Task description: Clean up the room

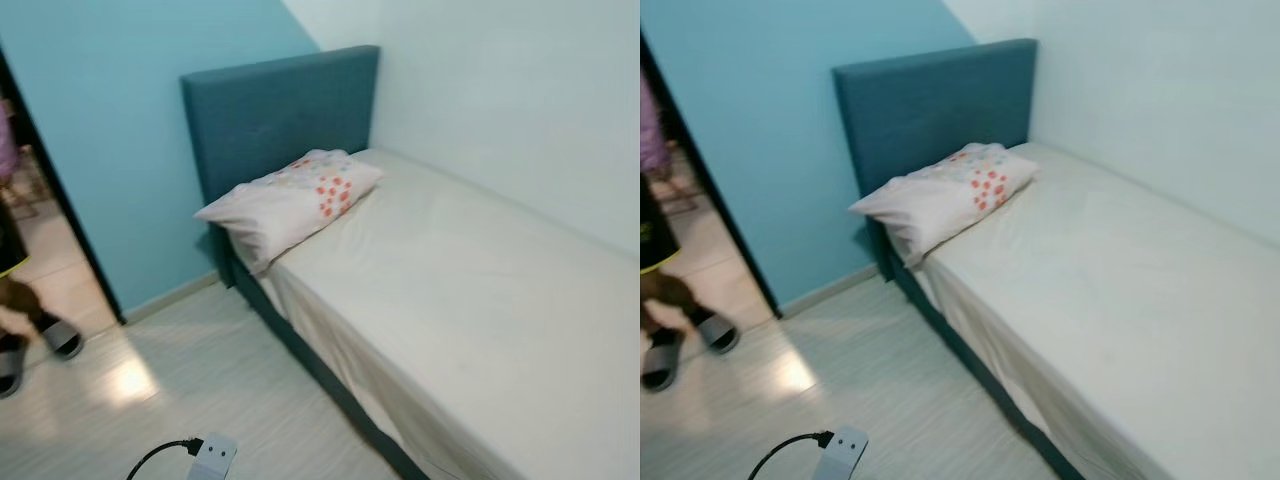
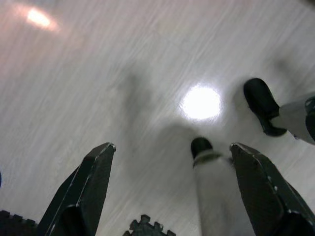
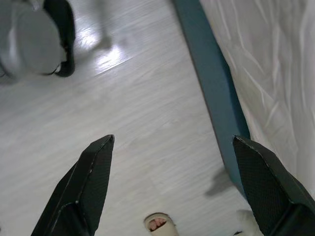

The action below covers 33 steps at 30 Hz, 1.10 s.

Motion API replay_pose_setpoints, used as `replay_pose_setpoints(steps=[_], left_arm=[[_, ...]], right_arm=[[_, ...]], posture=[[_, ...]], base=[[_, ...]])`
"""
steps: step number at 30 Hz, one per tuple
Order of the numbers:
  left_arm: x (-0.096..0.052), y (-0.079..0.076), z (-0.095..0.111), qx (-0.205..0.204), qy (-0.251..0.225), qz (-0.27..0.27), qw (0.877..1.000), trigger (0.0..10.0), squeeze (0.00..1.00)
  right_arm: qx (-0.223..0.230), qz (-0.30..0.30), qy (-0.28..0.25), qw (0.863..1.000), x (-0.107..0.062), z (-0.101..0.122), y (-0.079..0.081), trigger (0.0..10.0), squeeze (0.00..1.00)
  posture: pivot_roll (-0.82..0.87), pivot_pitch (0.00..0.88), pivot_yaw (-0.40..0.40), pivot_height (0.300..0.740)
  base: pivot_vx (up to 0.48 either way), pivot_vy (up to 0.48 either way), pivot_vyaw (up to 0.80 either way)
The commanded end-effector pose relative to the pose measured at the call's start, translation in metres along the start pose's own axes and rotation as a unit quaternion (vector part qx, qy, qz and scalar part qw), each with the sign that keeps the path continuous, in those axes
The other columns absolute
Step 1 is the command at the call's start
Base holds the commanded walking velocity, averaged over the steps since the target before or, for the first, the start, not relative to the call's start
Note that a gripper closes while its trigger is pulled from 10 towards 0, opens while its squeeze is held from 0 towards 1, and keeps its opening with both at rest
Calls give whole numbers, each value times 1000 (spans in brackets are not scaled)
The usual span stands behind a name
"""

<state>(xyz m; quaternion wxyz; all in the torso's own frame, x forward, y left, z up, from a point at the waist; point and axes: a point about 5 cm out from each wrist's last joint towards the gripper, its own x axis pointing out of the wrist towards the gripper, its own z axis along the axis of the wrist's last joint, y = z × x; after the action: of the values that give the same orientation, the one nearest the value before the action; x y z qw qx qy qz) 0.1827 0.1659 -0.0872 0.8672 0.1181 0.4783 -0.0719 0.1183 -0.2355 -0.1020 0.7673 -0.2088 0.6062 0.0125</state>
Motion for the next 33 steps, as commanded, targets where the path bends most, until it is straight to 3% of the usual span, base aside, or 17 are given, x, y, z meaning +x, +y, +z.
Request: replay_pose_setpoints(steps=[1,11,24,33], left_arm=[[0,0,-4,-14,7,-6,1000,10000,0],[-1,-1,-7,-34,9,-16,999,10000,0],[-1,-3,-11,-69,20,-28,997,10000,0],[-1,-2,-12,-57,28,-19,998,10000,0]], right_arm=[[2,6,-2,1000,0,2,5,10000,0],[6,-6,-2,1000,0,0,-4,10000,0],[8,-9,-4,1000,0,-3,-3,10000,0],[9,-13,-13,1000,0,1,-1,10000,0]], posture=[[75,0,4,729],[72,0,5,729],[72,0,3,729],[72,0,3,729]], base=[[0,0,-756],[0,0,-754],[0,0,-754],[0,0,-751]])
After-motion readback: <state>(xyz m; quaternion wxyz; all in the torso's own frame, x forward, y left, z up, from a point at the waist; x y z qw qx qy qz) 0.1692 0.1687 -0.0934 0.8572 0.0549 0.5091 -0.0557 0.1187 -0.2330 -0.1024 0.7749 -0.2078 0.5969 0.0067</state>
